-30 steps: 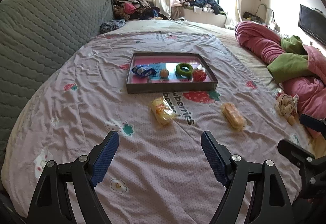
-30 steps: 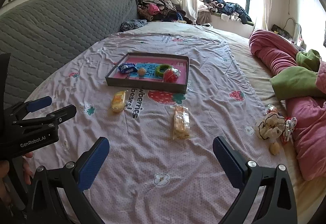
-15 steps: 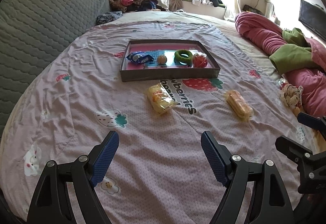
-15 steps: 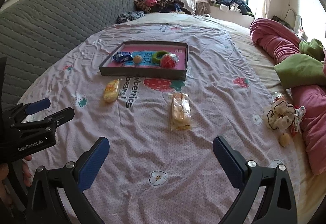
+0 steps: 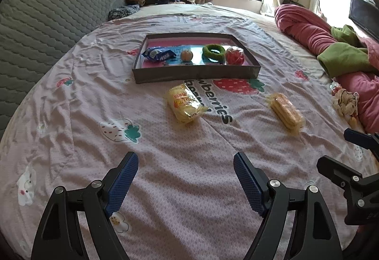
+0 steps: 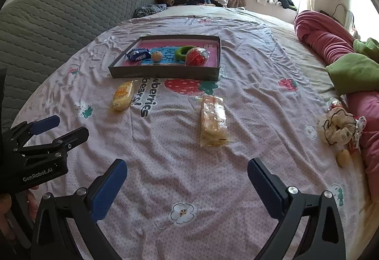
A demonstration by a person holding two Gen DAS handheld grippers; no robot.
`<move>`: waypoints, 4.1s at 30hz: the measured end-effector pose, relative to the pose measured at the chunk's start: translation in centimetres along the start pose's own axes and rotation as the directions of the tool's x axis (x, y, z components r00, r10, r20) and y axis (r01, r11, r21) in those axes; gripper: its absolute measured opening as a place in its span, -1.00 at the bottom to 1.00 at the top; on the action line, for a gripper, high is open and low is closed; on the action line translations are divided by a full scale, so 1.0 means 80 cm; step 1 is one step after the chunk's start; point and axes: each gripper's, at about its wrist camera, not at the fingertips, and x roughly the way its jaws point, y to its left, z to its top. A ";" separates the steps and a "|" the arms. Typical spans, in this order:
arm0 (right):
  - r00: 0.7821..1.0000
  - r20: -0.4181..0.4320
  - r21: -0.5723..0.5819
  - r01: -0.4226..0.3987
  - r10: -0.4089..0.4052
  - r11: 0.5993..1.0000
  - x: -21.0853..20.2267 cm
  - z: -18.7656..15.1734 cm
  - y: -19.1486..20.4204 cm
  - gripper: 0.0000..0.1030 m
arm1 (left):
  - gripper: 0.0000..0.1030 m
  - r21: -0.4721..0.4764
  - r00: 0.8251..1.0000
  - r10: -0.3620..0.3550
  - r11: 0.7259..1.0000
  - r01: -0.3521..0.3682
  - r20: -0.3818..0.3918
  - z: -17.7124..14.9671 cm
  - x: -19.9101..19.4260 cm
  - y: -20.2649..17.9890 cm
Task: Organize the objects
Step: 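Move both tools toward the yellow cake packet and bread stick packet, then close the left tool on the yellow cake packet while the right tool grasps the bread stick packet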
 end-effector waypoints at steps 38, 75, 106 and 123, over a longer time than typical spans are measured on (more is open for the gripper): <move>0.995 -0.095 0.028 -0.005 0.007 1.000 0.086 0.043 -0.026 0.99 | 0.62 0.004 0.997 -0.003 1.000 0.004 -0.072 0.044 0.089 -0.004; 0.987 -0.162 0.080 -0.006 0.019 0.997 0.162 0.067 -0.052 0.99 | 0.62 -0.039 0.995 0.024 0.999 -0.028 -0.100 0.097 0.168 0.010; 0.986 -0.164 0.066 0.009 0.002 0.998 0.154 0.064 -0.044 -0.18 | -0.22 -0.055 0.993 -0.064 0.997 0.059 -0.095 0.094 0.158 0.011; 0.990 -0.136 0.043 -0.040 0.045 0.998 0.124 0.060 -0.006 -0.18 | -0.22 -0.048 0.995 -0.065 0.997 0.061 -0.071 0.086 0.119 0.013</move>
